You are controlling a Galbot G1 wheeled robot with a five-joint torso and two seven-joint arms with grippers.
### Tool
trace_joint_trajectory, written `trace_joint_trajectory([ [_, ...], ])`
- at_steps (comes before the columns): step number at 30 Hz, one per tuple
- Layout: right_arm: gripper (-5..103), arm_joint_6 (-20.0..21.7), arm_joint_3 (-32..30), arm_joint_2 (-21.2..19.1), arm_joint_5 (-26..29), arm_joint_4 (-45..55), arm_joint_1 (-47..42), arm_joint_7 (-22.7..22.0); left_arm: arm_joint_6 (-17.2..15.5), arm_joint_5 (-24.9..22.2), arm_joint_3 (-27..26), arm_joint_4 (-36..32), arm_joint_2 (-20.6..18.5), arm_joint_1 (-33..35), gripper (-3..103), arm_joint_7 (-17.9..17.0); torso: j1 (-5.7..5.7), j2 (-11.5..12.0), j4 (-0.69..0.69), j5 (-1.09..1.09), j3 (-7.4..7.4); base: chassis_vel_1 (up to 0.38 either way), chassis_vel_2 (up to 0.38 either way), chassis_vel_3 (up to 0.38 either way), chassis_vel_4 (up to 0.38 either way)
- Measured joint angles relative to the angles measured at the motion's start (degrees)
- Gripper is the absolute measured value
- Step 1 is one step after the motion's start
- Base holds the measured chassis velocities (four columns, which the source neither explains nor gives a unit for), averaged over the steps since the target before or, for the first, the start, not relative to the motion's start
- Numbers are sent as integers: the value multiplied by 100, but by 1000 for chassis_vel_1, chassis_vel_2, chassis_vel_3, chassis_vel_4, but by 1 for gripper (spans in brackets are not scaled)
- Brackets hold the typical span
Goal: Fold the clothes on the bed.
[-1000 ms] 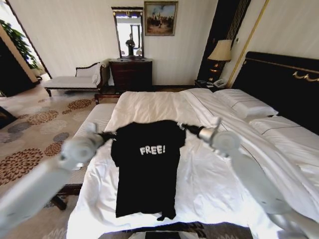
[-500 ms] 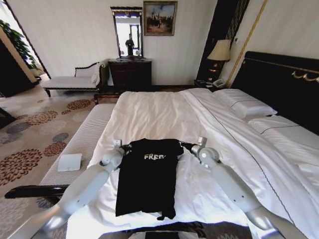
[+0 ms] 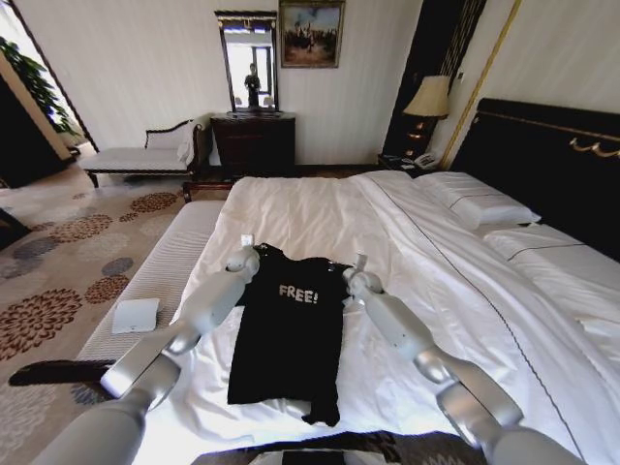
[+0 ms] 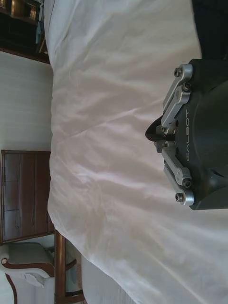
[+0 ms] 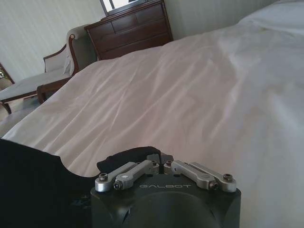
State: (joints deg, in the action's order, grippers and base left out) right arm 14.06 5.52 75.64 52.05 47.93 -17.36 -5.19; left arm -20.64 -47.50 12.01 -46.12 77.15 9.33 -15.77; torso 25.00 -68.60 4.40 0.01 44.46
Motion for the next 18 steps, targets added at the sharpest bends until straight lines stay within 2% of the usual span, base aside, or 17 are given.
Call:
trace_joint_trajectory([
  [4,0,-253,-57,312,-227,-818,579,115,175,389,-481,1206,662,-521,1,153,0,0,1,-1,-1,0,0,0,0],
  [9,0,-346,-136,405,-420,-987,729,16,195,550,-616,1555,801,-711,1,257,-1,0,3,1,-2,0,0,0,0],
  [18,0,-473,-192,417,-736,-1216,661,-18,90,658,-733,1540,775,-544,1,184,-2,0,0,-1,-1,0,0,0,0],
])
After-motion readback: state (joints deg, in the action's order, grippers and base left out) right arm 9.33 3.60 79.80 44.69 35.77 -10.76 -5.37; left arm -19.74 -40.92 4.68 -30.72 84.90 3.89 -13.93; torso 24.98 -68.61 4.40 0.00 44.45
